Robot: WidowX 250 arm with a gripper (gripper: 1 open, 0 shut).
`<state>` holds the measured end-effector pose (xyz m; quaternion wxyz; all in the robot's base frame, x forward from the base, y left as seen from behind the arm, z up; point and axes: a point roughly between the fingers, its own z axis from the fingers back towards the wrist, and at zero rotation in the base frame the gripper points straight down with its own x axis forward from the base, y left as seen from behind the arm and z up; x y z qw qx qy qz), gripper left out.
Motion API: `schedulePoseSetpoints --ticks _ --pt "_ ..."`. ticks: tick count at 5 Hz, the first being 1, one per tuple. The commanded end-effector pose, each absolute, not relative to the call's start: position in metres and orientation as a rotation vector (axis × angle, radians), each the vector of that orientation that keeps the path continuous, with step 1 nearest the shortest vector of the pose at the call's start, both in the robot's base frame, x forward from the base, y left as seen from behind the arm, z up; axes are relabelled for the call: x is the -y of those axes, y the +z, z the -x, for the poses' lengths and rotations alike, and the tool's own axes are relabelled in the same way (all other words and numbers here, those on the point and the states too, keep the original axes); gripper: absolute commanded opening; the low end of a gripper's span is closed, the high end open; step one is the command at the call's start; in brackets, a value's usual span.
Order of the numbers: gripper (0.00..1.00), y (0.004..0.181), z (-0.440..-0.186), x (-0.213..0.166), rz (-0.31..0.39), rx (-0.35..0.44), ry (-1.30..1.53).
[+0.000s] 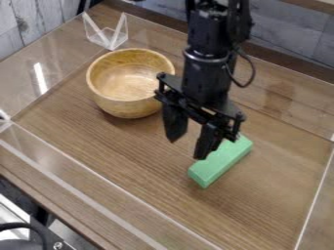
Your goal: Put green object into wooden bowl
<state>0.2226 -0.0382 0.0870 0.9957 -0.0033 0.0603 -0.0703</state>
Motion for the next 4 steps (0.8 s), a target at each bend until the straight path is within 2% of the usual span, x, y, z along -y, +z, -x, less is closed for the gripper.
schedulePoseSetpoints --ticks 1,2,3,4 --pt "1.0 0.084 -0.23 0.049 0.009 -0.053 -0.187" --pt "1.0 0.068 -0.234 0.059 0.002 -0.025 -0.227" --pt "1.0 0.044 -0.243 0.062 -0.001 -0.002 -0.3" --pt "1.0 0.027 -0.249 0.054 -0.003 0.018 -0.35"
